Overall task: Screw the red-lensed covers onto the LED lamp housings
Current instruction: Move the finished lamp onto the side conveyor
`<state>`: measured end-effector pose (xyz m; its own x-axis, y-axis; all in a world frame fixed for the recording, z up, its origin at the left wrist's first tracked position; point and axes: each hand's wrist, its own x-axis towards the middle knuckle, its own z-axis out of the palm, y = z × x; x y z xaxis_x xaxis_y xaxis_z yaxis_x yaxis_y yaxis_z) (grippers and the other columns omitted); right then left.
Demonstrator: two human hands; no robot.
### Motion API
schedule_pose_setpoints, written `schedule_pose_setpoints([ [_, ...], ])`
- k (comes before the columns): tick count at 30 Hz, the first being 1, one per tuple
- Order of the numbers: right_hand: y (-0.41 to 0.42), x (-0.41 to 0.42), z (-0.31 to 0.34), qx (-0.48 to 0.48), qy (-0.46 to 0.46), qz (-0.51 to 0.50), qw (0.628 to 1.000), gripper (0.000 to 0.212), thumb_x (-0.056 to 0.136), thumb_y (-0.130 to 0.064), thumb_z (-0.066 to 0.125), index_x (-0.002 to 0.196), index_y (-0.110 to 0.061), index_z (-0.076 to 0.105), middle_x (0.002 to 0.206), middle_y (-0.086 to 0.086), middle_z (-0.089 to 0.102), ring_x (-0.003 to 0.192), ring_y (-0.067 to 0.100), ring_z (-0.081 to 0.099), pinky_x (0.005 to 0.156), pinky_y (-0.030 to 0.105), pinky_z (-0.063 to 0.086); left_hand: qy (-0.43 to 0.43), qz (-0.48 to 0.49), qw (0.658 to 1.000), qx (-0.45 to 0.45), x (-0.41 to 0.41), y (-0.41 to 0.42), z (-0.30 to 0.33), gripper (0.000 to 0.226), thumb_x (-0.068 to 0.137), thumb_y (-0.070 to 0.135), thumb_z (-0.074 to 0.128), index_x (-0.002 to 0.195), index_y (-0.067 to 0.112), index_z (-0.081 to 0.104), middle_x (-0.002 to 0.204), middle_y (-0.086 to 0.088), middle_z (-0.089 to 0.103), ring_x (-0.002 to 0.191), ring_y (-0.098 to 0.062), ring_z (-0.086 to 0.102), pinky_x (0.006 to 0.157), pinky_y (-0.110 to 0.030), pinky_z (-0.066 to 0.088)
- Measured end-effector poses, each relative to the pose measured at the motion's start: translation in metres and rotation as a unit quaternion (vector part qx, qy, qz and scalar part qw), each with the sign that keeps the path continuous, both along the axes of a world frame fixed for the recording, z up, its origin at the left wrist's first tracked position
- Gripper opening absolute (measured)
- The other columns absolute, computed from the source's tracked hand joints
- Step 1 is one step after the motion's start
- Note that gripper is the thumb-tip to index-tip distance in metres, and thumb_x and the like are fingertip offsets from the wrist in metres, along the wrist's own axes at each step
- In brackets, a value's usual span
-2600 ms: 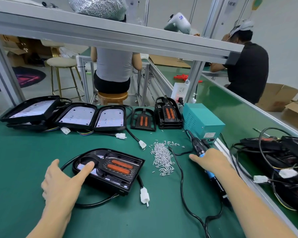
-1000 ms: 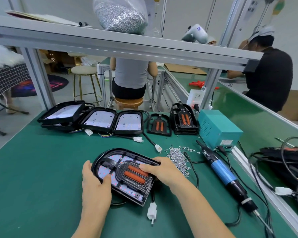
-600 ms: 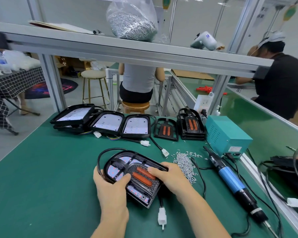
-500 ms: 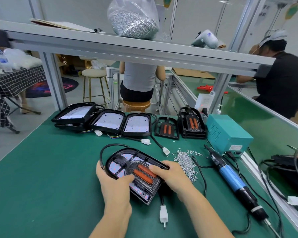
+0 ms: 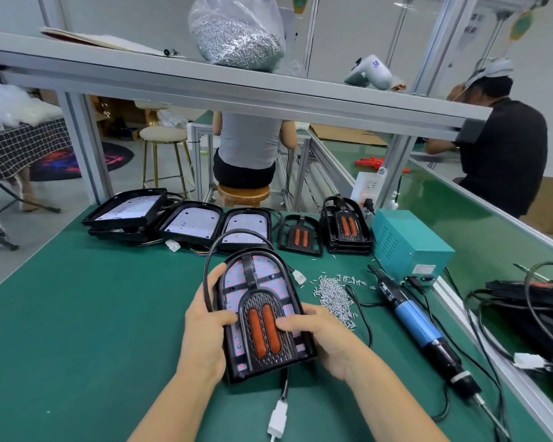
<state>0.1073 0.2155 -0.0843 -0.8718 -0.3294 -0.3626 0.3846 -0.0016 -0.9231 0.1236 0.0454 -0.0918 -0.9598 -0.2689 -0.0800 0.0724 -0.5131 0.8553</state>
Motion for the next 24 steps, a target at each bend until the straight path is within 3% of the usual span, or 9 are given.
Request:
schedule_pose_setpoints([
  [4,-0.005,0.009,-0.005,-0.085,0.013,-0.026,0.996,0.033,0.084,-0.024,0.068,0.113,-0.009,0.068,0.105,0.012,0.073,0.086,0.022,0.067,0.081,0.032,0.055,0.018,-0.017,0.999,-0.026,-0.006,-0.002,0.005,0.080,0.068,-0.031,0.031,0.112,0.027,0.063,0.099,0.005,0.074,0.085,-0.013,0.070,0.062,-0.022,0.055],
  [7,-0.010,0.012,-0.005,-0.113,0.036,-0.057,0.991,0.033,0.083,-0.029,0.065,0.109,-0.010,0.070,0.105,0.014,0.074,0.084,0.021,0.071,0.073,0.029,0.056,0.033,-0.034,0.998,-0.044,-0.010,-0.003,0.009,0.081,0.069,-0.031,0.033,0.117,0.028,0.060,0.106,0.006,0.073,0.090,-0.012,0.070,0.065,-0.022,0.055],
  [11,-0.012,0.012,-0.001,-0.126,0.055,-0.098,0.986,0.035,0.080,-0.031,0.066,0.104,-0.005,0.069,0.101,0.018,0.074,0.080,0.024,0.071,0.070,0.031,0.058,0.064,-0.057,0.995,-0.041,-0.010,-0.007,0.011,0.077,0.076,-0.024,0.042,0.136,0.024,0.046,0.130,0.005,0.060,0.111,-0.012,0.062,0.077,-0.023,0.055],
  [15,-0.009,0.007,0.007,-0.156,0.074,-0.142,0.975,0.031,0.086,-0.028,0.063,0.110,-0.009,0.068,0.105,0.016,0.074,0.086,0.025,0.072,0.072,0.033,0.059,0.113,-0.158,0.977,-0.088,0.002,-0.008,0.012,0.073,0.071,0.001,0.064,0.137,0.026,0.044,0.134,0.000,0.057,0.120,-0.019,0.057,0.095,-0.037,0.051],
  [18,-0.007,0.005,0.017,-0.190,0.089,-0.177,0.962,0.034,0.083,-0.031,0.063,0.110,-0.011,0.069,0.102,0.012,0.075,0.081,0.020,0.073,0.065,0.028,0.058,0.073,-0.226,0.962,-0.134,0.016,-0.008,0.005,0.099,0.058,0.027,0.078,0.145,0.028,0.030,0.133,0.005,0.059,0.122,-0.013,0.055,0.098,-0.030,0.042],
  [21,-0.006,0.003,0.026,-0.217,0.100,-0.208,0.949,0.033,0.088,-0.029,0.061,0.114,-0.009,0.067,0.103,0.011,0.075,0.081,0.017,0.072,0.062,0.026,0.057,0.052,-0.302,0.927,-0.218,0.024,-0.006,0.001,0.088,0.059,0.030,0.079,0.138,0.032,0.040,0.127,0.007,0.062,0.112,-0.012,0.062,0.087,-0.022,0.049],
  [24,-0.003,0.003,0.030,-0.226,0.116,-0.220,0.942,0.024,0.096,-0.024,0.056,0.116,-0.014,0.065,0.105,0.009,0.074,0.082,0.016,0.072,0.062,0.025,0.057,-0.007,-0.338,0.899,-0.279,0.025,-0.002,0.006,0.064,0.065,0.019,0.072,0.126,0.026,0.053,0.097,-0.006,0.073,0.067,-0.018,0.065,0.062,-0.022,0.048],
])
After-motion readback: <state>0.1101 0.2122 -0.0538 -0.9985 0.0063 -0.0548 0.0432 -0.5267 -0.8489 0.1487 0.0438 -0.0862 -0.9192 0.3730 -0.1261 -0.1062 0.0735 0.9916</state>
